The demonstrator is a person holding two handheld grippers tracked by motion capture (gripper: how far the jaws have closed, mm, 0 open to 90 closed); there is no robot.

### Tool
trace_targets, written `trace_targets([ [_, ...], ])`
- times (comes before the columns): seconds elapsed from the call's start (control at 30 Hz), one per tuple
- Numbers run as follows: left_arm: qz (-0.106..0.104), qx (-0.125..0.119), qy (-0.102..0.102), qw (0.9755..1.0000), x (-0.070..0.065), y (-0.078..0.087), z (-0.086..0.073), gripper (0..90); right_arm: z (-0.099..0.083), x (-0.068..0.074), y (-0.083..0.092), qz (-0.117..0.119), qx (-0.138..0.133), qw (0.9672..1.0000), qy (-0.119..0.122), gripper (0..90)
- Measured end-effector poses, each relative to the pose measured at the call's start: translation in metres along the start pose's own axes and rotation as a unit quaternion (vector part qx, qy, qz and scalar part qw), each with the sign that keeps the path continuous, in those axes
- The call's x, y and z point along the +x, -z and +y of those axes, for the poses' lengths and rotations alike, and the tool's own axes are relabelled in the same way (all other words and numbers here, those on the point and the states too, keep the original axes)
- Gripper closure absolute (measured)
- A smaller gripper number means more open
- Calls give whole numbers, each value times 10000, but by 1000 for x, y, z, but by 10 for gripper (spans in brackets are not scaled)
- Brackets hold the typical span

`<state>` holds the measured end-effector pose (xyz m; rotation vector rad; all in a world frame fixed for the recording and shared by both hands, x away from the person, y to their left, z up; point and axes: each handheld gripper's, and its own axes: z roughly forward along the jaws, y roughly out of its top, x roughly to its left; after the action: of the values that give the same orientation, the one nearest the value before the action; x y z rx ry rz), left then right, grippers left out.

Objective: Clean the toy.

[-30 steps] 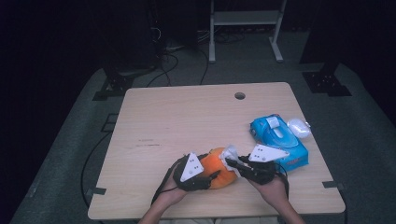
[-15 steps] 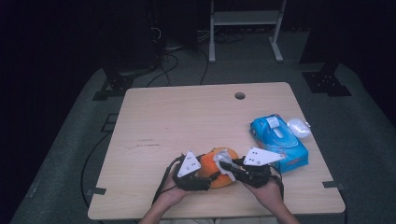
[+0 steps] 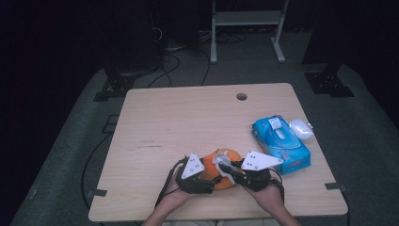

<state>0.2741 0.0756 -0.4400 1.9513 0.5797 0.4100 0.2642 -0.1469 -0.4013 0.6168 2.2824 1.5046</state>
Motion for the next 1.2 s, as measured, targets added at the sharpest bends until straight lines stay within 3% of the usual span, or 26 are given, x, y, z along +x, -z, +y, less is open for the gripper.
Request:
trace_targets([
  [0.07,-14,-24,-8,10000,0,0,0,258,-2,-8,2,57,-20,9999,-94,799],
  [0.17,-38,-28,-4,10000,1,0,-2,258,-7,-24,10,-266,25,9991,-344,799],
  [0.23,-37,-36,-14,10000,-1,-2,-1,258,-10,-28,12,-280,-25,9982,-523,799],
  [0.4,-14,25,-138,9999,-4,-3,-3,258,-3,-9,3,75,-6,9997,-234,799],
  [0.5,-55,13,-171,9998,-3,-1,-5,258,-2,-14,4,-33,43,9997,-245,799],
  [0.6,-145,14,-143,9998,-2,-1,-3,218,-8,-24,7,-316,249,9990,-217,800],
  [0.7,-212,47,-19,9998,1,-1,1,150,-15,-30,6,-224,299,9986,-379,801],
  [0.77,-248,19,110,9996,3,0,1,150,-14,-28,5,-240,336,9988,-274,801],
  [0.87,-169,35,-4,9999,0,0,0,227,-13,-25,4,-265,328,9987,-281,801],
  [0.97,-48,102,-290,9995,-6,-1,-1,252,-7,-16,4,-269,266,9992,-160,801],
  [1.03,-40,79,-321,9994,-7,0,-2,255,-3,-13,4,-289,243,9993,-27,801],
  [1.13,-110,42,-331,9994,-7,1,-4,253,-9,-22,5,-209,239,9992,-237,801],
  [1.2,-188,63,-296,9994,-4,1,-1,207,-13,-24,5,-173,296,9992,-225,801],
])
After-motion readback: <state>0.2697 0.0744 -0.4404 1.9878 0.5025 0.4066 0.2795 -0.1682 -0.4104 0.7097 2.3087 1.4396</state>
